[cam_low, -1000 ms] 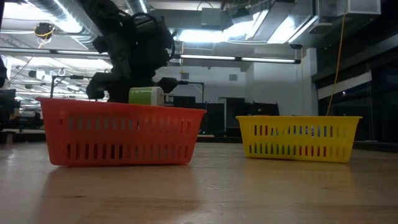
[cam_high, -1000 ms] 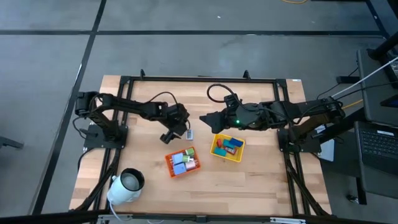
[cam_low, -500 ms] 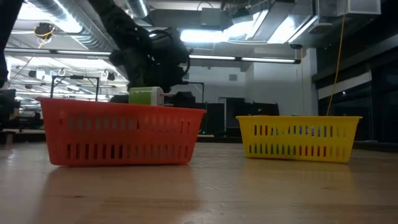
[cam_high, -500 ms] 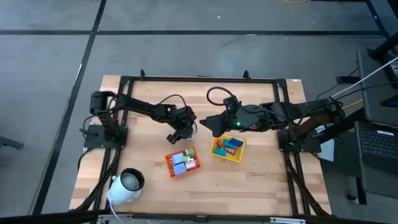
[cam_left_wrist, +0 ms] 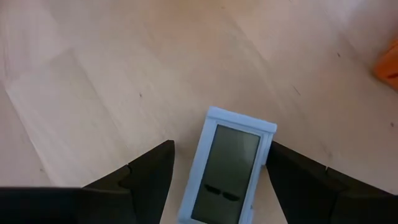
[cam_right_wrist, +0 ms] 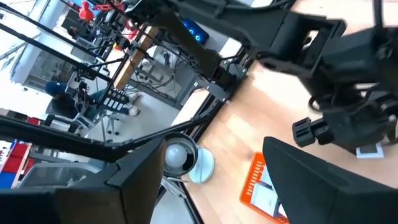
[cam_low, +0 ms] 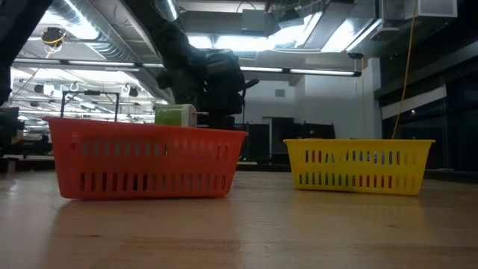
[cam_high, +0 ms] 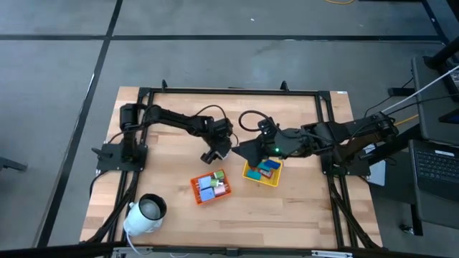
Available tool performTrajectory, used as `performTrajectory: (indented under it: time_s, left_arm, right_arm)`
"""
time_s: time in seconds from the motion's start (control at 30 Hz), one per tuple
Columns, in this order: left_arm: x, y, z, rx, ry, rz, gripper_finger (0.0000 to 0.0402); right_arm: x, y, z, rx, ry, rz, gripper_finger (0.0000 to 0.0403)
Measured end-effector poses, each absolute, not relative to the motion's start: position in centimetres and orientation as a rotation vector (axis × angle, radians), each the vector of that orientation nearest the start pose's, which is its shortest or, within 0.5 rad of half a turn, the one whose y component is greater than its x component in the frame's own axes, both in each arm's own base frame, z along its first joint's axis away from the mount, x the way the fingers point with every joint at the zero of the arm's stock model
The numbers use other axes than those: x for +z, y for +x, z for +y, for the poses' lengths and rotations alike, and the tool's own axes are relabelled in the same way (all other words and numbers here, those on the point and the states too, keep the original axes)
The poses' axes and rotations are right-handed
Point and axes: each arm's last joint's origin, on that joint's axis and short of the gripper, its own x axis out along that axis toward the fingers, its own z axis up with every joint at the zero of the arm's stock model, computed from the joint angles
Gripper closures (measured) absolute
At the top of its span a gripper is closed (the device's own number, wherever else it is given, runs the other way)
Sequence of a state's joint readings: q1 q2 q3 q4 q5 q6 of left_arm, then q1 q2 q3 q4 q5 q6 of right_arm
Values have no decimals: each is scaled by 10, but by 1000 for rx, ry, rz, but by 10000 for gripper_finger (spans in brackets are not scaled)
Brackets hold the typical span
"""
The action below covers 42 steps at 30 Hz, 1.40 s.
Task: Pick & Place Office items
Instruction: Put the white digital clock into the yellow bin
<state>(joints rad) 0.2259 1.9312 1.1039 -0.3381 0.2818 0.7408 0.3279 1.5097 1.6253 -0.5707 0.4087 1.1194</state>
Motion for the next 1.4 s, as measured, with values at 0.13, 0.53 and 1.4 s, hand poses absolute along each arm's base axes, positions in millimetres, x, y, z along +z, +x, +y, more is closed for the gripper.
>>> performTrajectory:
  time_s: [0.13, 0.53, 1.4]
  left_arm:
    - [123, 351, 83, -416, 275, 1032, 167]
    - [156, 346, 110, -285, 12, 878, 267]
    - [215, 417, -4, -384, -120, 423, 259]
  right_arm:
    - [413, 310, 98, -299, 935, 332, 127]
    - [417, 303, 105, -337, 929, 280, 127]
    - [438, 288, 105, -328, 828, 157, 127]
